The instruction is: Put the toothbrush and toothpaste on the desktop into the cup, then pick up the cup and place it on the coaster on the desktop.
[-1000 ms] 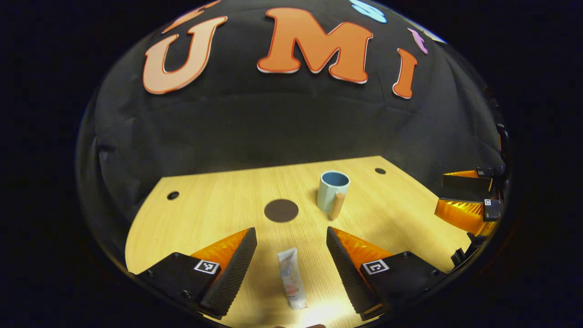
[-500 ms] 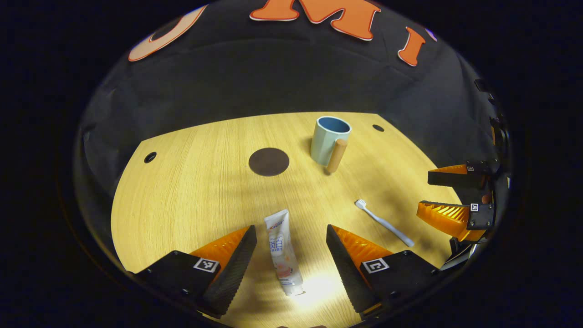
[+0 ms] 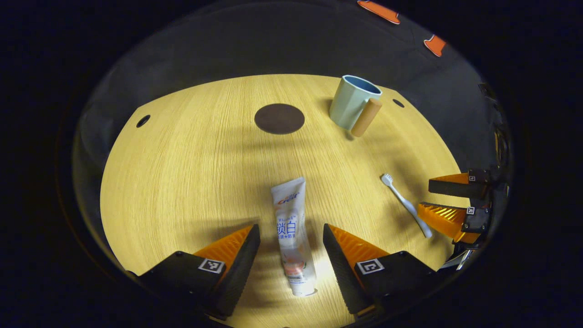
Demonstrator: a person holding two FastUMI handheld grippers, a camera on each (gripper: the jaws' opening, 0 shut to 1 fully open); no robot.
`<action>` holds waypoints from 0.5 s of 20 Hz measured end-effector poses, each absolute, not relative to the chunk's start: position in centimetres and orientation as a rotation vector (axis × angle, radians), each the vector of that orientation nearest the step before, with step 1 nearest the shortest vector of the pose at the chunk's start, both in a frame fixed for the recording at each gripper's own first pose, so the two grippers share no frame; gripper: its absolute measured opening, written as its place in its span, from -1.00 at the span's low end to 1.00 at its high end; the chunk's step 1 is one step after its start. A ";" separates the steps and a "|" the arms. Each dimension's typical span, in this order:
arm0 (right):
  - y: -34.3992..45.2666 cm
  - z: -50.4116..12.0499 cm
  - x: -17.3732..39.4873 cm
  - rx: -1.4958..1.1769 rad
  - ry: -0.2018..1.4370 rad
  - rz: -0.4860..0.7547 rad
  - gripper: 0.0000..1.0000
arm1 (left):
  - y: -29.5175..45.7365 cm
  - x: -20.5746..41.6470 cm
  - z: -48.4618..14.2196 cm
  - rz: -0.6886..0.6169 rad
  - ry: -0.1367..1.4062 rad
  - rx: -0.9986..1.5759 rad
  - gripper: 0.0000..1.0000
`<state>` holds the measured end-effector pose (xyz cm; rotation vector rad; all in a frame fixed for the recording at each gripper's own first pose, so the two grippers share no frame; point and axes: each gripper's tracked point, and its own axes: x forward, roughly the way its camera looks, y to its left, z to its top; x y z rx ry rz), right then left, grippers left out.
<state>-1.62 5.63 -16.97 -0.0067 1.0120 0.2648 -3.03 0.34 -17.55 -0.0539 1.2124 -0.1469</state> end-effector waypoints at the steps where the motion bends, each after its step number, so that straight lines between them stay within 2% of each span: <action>1: 5.6 -17.0 -1.8 -0.009 1.027 0.263 0.36 | 0.3 -3.1 -18.0 -0.143 1.227 -0.058 0.70; 3: 5.0 -17.7 -1.6 -0.031 1.042 0.244 0.27 | 0.1 -3.2 -18.7 -0.134 1.257 -0.056 0.67; 6: 4.9 -18.3 -2.2 -0.004 1.099 0.212 0.14 | 0.5 -3.1 -18.9 -0.106 1.264 -0.045 0.51; 9: 5.2 -17.9 -2.4 0.023 1.123 0.188 -0.05 | 0.4 -3.2 -18.8 -0.082 1.273 -0.037 0.14; 10: 5.3 -18.3 -2.3 0.022 1.126 0.188 -0.19 | 0.3 -3.2 -18.5 -0.094 1.274 -0.042 0.00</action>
